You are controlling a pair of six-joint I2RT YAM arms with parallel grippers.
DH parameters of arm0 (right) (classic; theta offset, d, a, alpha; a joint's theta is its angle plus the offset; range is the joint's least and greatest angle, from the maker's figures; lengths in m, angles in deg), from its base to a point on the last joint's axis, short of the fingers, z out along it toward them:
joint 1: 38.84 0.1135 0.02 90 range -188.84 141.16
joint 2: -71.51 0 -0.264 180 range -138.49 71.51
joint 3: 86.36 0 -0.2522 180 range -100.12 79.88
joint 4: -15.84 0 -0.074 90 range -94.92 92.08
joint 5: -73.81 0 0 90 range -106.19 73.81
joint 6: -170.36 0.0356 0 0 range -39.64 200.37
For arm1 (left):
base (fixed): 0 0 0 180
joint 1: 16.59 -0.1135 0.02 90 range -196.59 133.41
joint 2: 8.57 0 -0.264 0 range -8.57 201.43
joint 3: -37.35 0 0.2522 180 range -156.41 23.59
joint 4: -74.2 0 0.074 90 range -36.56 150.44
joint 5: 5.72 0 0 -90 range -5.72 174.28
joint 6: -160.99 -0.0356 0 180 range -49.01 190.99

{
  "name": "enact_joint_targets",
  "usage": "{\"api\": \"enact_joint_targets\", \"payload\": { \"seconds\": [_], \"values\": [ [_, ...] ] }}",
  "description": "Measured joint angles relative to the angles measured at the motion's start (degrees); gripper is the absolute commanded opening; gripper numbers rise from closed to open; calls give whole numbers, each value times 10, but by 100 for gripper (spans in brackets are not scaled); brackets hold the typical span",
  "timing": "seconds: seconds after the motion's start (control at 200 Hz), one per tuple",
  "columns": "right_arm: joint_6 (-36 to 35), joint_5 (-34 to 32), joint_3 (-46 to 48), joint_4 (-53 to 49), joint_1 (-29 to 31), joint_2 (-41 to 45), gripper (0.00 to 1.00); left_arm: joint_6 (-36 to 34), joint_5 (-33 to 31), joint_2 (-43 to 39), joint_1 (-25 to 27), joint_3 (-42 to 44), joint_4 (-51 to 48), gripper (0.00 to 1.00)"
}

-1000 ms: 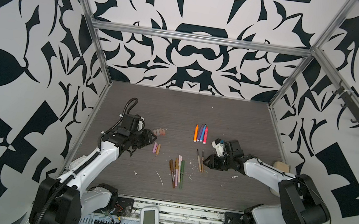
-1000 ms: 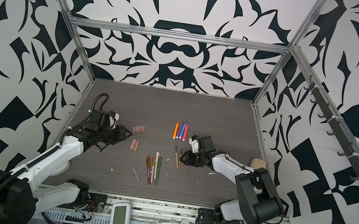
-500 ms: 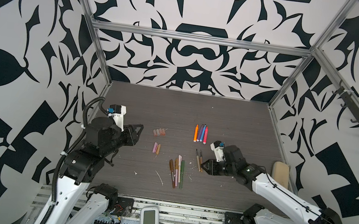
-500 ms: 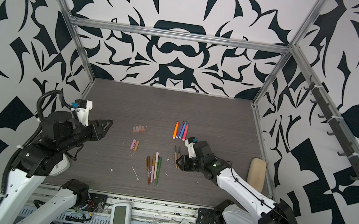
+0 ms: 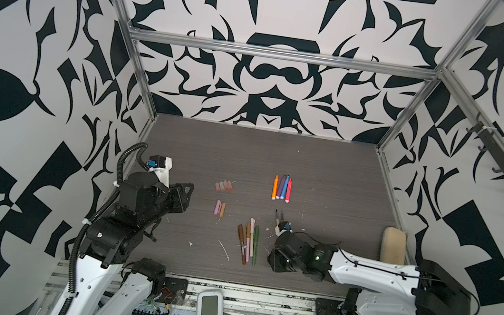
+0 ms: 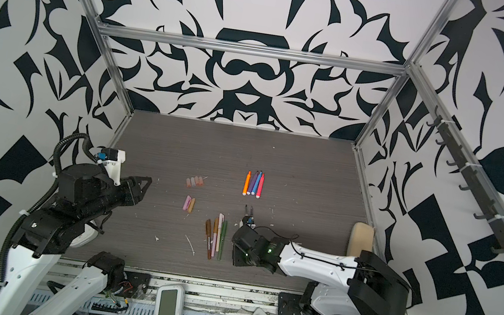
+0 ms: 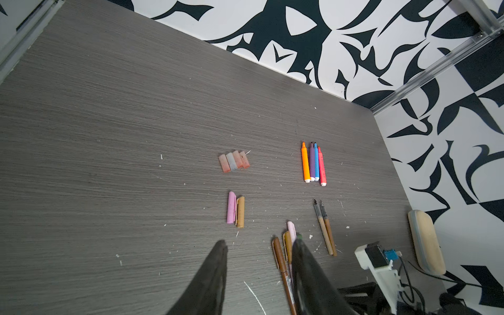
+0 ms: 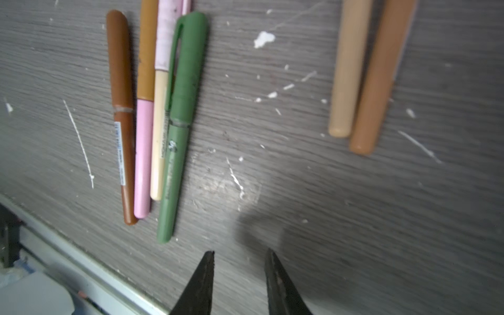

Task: Open the pen caps
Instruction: 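Move the right gripper over the pen row and grasp the green-capped pen, then lift the green-capped pen with the right gripper toward the left gripper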

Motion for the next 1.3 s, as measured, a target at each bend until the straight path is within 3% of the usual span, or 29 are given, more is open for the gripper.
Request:
{"api": "enact_joint_targets", "payload": {
  "seconds": [0.385, 0.725, 1.175, 1.3],
  "values": [
    [-11, -45, -126, -35, 47, -119, 33, 1, 0, 7, 0, 1, 0, 44],
    [-16, -116, -202, -130, 81, -207, 32, 1, 0, 10, 0, 9, 0, 44],
    [-1, -154, -200, -176, 88, -205, 31, 1, 0, 10, 0, 9, 0, 44],
    [8, -146, -179, -148, 88, -201, 25, 1, 0, 12, -6, 9, 0, 44]
  ]
}}
